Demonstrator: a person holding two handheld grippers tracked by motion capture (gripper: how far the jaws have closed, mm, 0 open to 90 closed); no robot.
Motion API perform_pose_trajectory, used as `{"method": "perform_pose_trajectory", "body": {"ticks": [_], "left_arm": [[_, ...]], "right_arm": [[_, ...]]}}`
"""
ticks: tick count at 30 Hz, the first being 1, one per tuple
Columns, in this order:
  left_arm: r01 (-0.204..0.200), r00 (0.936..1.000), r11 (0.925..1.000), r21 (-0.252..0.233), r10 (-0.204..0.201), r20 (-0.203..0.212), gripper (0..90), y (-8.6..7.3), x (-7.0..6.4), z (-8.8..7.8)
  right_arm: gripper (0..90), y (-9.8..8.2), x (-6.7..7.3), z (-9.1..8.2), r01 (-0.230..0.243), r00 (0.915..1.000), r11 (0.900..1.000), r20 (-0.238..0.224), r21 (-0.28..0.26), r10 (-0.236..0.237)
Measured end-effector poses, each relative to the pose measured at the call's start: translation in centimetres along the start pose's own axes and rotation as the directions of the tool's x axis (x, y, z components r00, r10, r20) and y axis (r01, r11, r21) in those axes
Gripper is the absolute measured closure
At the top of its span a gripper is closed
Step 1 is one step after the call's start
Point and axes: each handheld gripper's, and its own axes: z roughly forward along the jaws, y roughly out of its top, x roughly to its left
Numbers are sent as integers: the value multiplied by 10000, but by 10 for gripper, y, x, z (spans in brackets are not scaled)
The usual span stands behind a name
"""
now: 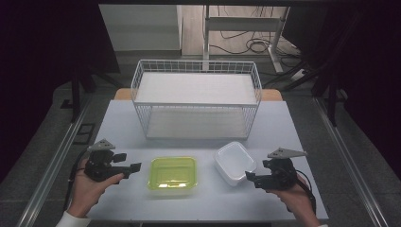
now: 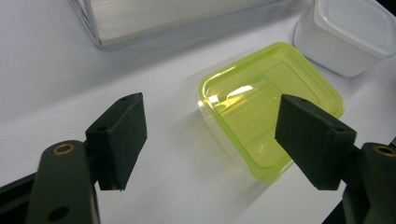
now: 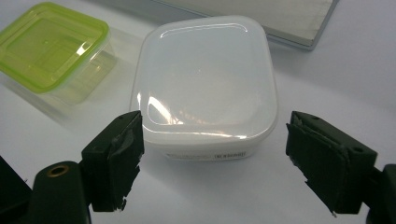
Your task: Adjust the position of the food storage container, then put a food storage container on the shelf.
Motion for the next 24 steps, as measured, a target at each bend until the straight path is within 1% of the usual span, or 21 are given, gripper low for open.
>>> {"method": "perform_pose_trajectory", "body": {"ticks": [5,6,7,9,10,14,16,19,21,22,24], "left_arm": [[45,10000,10000,-53,-45,-10,237,0,-2,-2],[122,9999,9998,-135,-123,-60,236,1,-2,-3],[158,9998,9996,-242,-161,-122,236,1,-2,-3],[190,9997,9994,-294,-194,-148,237,2,-2,-3],[282,9996,9990,-360,-285,-75,238,3,-3,-3],[435,9989,9988,-203,-432,161,236,3,-5,0],[473,9987,9987,-186,-470,183,237,3,-6,0],[616,9980,9976,-305,-611,168,248,3,-6,-1],[669,9976,9974,-285,-663,204,253,3,-6,-1],[725,9970,9973,-116,-721,293,253,3,-6,1],[770,9964,9970,20,-770,353,253,3,-6,4]], "right_arm": [[193,1,1,1,9,10000,10000,29,25,-9],[186,2,2,2,-12,9999,10000,134,-58,13],[186,3,2,2,-3,9999,9999,109,-128,4],[187,4,3,2,-13,10000,9999,77,-167,14],[194,6,6,2,-13,10000,9998,0,-188,13],[212,9,12,5,31,9998,9997,-188,-223,-35],[228,11,18,5,76,9995,9994,-317,-347,-87],[234,15,26,6,187,9987,9990,-461,-398,-206],[236,16,28,7,148,9984,9993,-543,-335,-166],[242,19,32,12,50,9976,9998,-695,-199,-63],[252,22,36,19,-101,9965,9999,-830,-48,97]]}}
